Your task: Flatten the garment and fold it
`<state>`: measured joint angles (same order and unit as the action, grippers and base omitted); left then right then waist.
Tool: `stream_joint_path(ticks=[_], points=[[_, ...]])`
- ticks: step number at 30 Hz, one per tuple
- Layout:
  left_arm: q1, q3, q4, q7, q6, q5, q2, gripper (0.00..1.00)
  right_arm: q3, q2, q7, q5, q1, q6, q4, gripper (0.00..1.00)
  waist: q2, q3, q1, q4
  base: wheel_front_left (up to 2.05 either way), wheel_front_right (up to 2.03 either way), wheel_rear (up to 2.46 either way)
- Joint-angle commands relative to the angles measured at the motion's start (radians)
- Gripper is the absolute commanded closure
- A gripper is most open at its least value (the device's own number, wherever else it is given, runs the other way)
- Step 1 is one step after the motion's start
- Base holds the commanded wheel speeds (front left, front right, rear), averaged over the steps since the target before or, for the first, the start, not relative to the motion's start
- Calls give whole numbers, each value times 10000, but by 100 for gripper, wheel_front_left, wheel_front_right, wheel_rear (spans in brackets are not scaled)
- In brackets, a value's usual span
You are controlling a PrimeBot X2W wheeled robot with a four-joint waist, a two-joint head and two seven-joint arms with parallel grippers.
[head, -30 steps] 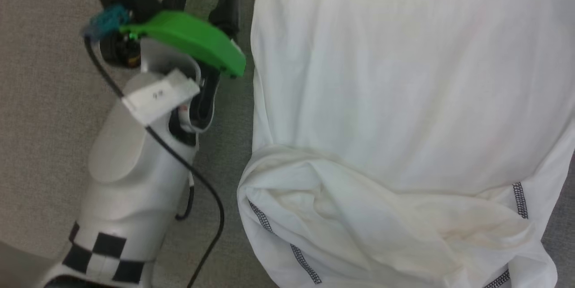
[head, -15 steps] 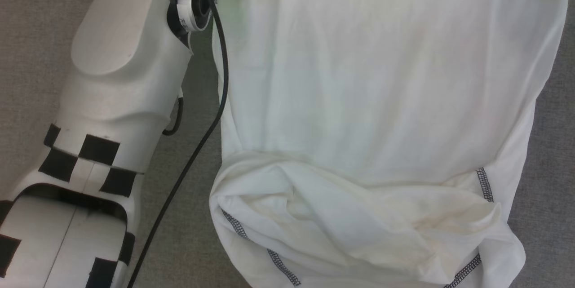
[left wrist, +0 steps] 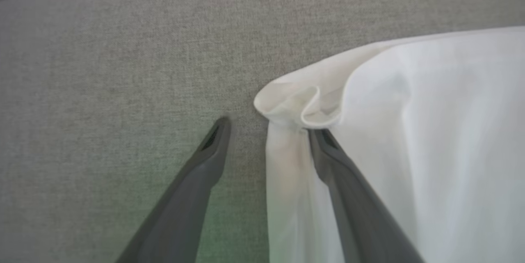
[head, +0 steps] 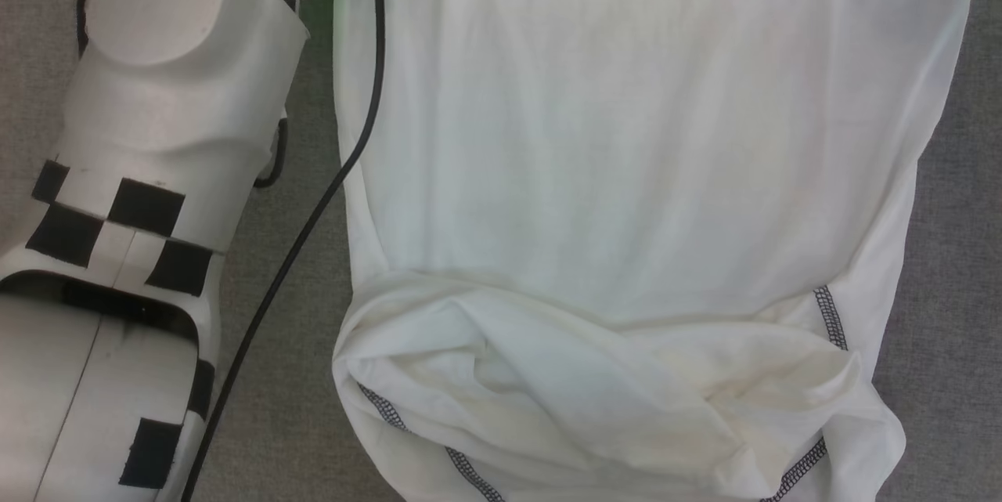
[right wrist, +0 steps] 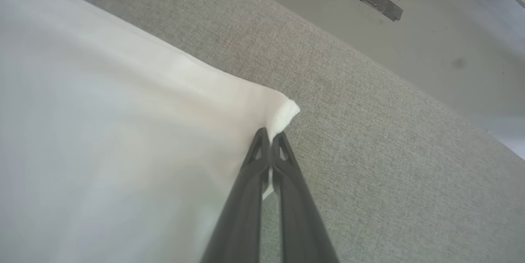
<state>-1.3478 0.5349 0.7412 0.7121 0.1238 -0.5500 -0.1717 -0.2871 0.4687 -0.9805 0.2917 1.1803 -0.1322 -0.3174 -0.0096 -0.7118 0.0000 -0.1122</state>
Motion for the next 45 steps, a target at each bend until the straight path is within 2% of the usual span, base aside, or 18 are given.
stream_joint_path(ticks=[1,9,15,19,28,37,45], points=[[537,210,432,310,-114,-193,175,100,-37,69,82,66,224,15,38,100,94,-44,0,9,0,0,0],[396,-39,399,-142,-287,-511,254,100,-199,274,347,150,314,15,-142,100,94,-58,0,-18,0,0,0],[340,-724,268,-913,-467,-1180,380,100,-134,306,726,195,216,15,-430,100,94,281,0,-100,0,0,0],[356,-1232,71,-1468,-742,-1676,357,100,74,277,1124,232,112,15,-587,100,94,696,0,-146,0,0,0],[1020,-1808,-455,-1625,-1394,-2520,62,100,490,240,1974,459,-538,15,-706,100,94,1969,0,-195,0,0,0],[2913,-2077,-1393,-1749,-1905,-3249,-204,100,1060,136,2723,1043,-2492,15,-473,100,94,3792,0,-246,0,0,0],[5041,-2107,-2816,-1603,-2041,-3759,-502,100,1676,-16,2866,1695,-5233,15,417,100,94,5260,0,-253,0,0,0]])
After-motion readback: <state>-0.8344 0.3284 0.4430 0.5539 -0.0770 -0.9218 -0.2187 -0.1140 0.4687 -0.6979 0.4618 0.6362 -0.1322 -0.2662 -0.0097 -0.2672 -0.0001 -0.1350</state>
